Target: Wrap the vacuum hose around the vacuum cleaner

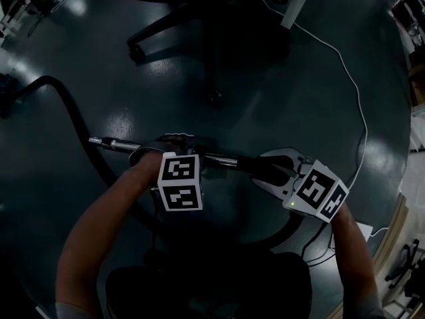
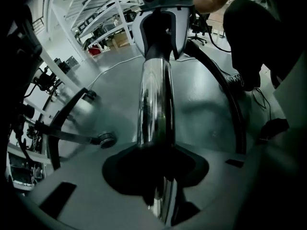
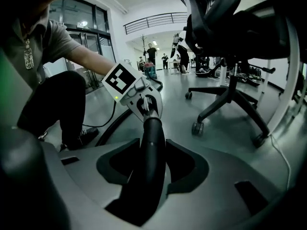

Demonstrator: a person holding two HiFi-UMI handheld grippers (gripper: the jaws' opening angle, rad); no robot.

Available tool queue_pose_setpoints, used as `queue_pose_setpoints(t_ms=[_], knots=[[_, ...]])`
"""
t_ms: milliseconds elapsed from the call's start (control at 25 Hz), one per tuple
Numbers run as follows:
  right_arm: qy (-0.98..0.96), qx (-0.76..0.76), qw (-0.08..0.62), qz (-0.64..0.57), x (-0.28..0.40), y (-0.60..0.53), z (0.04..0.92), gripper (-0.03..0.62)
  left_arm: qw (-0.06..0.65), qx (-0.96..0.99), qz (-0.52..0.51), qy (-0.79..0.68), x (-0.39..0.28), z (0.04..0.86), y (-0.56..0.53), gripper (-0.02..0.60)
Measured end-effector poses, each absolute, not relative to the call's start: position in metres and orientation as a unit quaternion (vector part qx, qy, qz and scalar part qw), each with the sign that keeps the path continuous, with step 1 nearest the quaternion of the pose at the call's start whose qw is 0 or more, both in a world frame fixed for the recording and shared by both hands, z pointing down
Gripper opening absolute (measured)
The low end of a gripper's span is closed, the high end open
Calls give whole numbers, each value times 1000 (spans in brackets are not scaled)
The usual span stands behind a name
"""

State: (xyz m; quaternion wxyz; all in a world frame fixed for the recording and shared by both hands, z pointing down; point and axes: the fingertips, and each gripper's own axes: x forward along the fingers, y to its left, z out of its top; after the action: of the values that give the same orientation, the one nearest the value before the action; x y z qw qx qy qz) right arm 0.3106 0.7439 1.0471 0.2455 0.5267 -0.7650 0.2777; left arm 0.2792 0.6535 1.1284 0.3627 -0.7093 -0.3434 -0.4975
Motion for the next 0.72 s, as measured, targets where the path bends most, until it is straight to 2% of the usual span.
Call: queue_pose_setpoints(t_ms=[200, 360, 720], knots=[[-747, 560, 230, 275, 308, 742, 991, 153, 323, -730, -519, -306, 252, 1072, 632, 143], [-752, 546, 243, 276, 286, 737, 929, 153, 288, -746, -522, -296, 220, 1009, 630, 143], [-786, 482, 248, 298, 204, 690, 783, 153, 209, -765, -543, -278, 119, 864, 602, 143]])
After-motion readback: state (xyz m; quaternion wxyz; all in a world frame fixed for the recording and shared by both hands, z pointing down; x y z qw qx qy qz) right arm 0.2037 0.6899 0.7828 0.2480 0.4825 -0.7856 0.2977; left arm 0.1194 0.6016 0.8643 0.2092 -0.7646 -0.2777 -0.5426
